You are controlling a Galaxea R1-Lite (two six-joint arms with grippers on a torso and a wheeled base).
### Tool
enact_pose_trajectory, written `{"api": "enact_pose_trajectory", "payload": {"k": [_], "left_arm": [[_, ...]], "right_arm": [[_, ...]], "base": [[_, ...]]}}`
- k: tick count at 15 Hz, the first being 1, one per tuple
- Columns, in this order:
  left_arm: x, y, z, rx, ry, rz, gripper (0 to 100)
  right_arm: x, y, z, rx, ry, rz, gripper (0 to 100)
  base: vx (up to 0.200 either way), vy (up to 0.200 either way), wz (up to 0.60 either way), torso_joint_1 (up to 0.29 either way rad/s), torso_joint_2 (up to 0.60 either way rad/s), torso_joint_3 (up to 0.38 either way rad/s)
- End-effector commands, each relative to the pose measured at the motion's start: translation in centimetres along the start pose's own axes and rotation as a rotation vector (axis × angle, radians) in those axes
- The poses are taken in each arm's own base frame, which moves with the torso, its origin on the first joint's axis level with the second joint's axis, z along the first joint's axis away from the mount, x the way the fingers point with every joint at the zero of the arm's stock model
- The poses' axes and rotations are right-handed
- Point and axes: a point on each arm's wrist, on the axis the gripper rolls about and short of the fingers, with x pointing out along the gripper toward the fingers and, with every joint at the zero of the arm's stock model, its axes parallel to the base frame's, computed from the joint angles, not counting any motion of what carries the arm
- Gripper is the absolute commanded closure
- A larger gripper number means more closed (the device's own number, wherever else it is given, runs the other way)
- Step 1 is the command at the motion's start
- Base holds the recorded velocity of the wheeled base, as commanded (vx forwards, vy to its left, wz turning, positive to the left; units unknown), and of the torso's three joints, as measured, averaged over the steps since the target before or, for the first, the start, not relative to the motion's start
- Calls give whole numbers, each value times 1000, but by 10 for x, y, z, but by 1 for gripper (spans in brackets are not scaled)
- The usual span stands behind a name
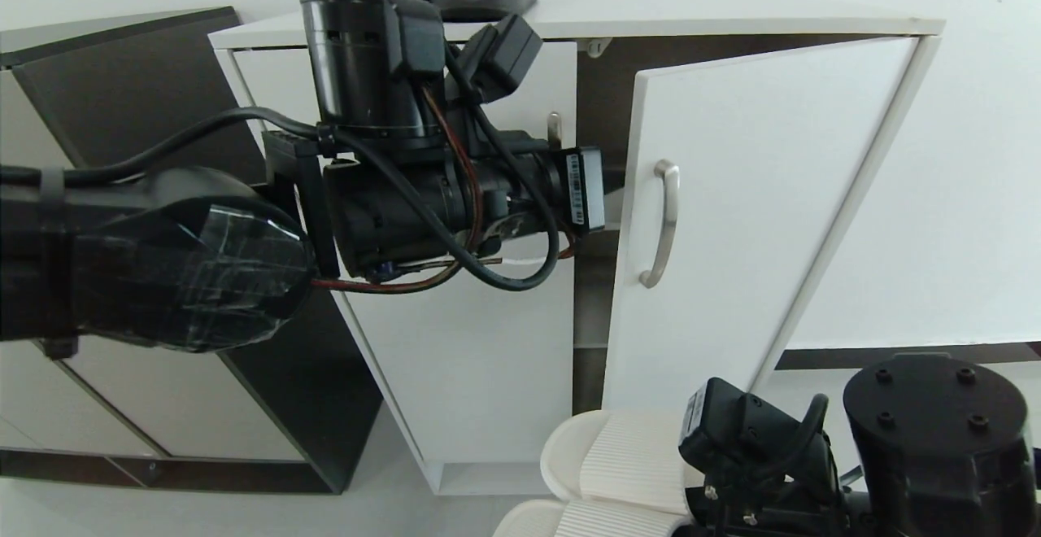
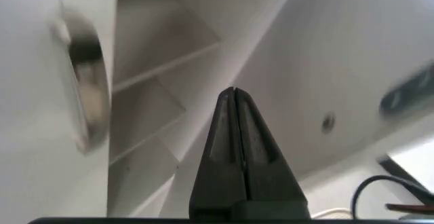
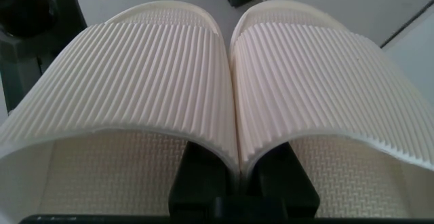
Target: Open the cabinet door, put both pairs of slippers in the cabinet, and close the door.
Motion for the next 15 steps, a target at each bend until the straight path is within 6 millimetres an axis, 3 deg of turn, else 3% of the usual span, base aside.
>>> {"api": "enact_pose_trajectory", "payload": {"k": [1,5,8,12,15], "left_arm": [[-6,-21,-6,12,13,-37,100],[-10,-40,-16,14,45,-97,100],[-7,-40,-15,16,10,-100,100],[-24,-27,-5,15,-55,5,100],[-102,-23,11,20,-175,163,100]], "right_arm": [[0,2,0,-5,-1,9,100],[-7,17,1,-32,-13,66,100],[-6,17,0,-32,-9,63,100],[-5,16,-1,-27,-6,56,100],[-5,13,-1,-24,-6,32,100]], "base": [[-200,0,0,-2,2,-7],[-200,0,0,-1,1,5],[-200,0,0,-2,2,1],[0,0,0,0,0,0],[0,0,0,0,0,0]]}}
